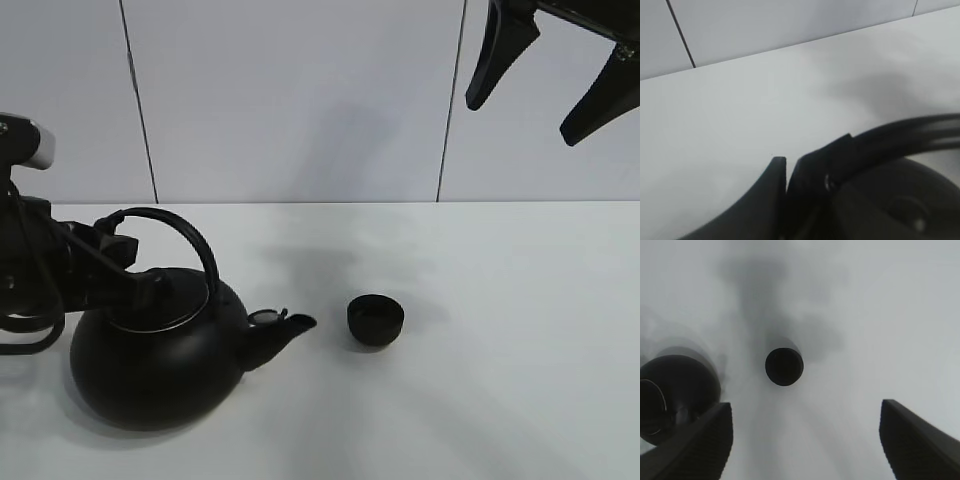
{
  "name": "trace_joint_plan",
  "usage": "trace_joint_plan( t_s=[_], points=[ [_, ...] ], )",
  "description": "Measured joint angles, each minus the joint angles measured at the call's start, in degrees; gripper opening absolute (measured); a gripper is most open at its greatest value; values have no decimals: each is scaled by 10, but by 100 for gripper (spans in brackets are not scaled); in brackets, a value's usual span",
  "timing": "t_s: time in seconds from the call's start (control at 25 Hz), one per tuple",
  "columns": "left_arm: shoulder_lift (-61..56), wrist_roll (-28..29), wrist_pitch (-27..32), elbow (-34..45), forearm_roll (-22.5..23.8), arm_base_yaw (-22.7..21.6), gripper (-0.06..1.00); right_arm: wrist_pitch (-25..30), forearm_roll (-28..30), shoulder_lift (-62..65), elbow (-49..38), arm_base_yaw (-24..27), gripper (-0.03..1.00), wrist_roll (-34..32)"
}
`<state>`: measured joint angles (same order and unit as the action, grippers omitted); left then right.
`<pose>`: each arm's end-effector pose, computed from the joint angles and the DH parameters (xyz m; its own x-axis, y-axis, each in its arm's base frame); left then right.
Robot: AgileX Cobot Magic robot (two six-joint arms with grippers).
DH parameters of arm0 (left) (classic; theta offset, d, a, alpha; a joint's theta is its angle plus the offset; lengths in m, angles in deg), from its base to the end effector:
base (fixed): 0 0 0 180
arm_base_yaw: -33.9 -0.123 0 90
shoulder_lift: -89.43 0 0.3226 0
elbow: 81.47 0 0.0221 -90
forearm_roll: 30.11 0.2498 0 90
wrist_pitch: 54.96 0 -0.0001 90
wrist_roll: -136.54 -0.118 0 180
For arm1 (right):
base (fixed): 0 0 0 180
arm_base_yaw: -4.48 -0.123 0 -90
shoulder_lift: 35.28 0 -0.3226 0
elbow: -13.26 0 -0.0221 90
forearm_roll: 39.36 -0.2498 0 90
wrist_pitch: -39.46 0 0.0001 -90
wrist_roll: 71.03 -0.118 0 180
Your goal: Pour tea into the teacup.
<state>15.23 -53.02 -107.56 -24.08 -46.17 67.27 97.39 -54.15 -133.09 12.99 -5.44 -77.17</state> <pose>0.2549 -0.1369 0.1580 -0.3110 0.1975 -0.9296 0.3641 0.9283 0.0754 0.3331 0.0842 0.3248 -0.9296 0.0792 -0.3599 -0.0320 0.9556 0.2929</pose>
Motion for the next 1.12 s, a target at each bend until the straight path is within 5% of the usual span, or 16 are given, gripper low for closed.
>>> trace_joint_plan(
  t_s=[0.24, 1.12],
  points=[
    [-5, 10, -18, -1, -1, 0, 31, 0, 0, 0, 0, 0, 56, 0],
    [-50, 48, 17, 38, 26, 0, 33, -1, 0, 0, 0, 0, 56, 0]
  ],
)
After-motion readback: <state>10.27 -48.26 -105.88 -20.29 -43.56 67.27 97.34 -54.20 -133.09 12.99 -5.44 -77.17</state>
